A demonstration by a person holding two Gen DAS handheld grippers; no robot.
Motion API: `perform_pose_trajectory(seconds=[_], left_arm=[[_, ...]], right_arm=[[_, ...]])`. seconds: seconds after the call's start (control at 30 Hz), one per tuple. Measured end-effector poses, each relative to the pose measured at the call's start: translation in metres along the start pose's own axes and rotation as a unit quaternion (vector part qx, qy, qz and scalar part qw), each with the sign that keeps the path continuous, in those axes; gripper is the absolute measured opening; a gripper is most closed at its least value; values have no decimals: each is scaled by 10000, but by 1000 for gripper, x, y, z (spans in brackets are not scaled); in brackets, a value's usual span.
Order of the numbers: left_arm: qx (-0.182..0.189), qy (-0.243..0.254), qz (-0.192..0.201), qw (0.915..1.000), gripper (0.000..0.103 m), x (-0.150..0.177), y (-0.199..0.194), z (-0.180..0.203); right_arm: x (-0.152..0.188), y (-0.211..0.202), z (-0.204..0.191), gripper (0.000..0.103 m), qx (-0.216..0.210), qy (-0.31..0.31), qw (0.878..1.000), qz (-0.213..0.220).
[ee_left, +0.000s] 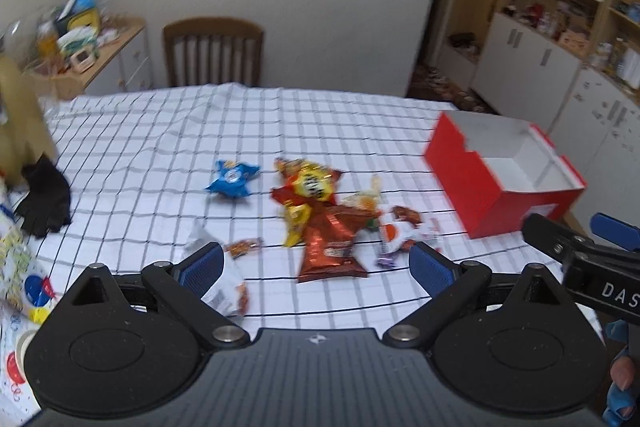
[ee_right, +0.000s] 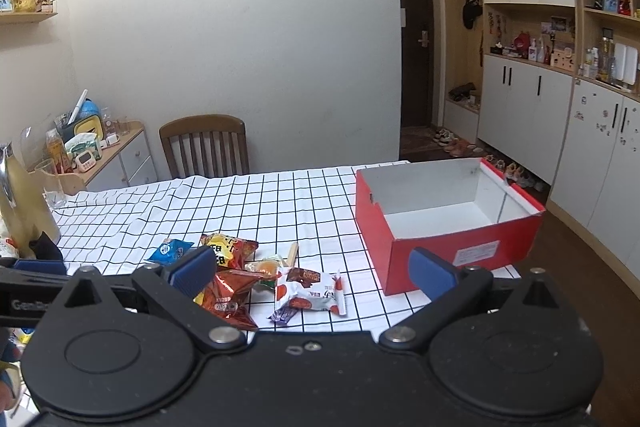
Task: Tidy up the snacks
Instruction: 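Grasp the silver chip bag with the left gripper while the right grasps the white wafer packet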
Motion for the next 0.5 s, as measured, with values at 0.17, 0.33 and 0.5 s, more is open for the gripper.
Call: perform_pose_trajectory(seconds=[0.17, 0.33, 0.5], left_arm=[[-296, -263, -405, 9984, 100, 12, 30, -19], [-578, -535, -799, 9937, 100, 27, 56, -40], [-799, -807, -1117, 9872, 100, 38, 80, -59]], right_arm=[[17, 37, 4, 103, -189, -240, 9990, -333], [41, 71, 5, 101, -471, -490, 9946, -785], [57, 98, 4, 96, -996, -846, 9854, -1087]])
Point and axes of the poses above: each gripper's, at about its wrist camera, not at the fingertips, and y roughly the way its jaws point, z to its right, x to its underside, the point moved 5 cm from there along y, roughly the way its jaws point, and after that the axes turned 12 degrees about z, right-handed, at the moved point
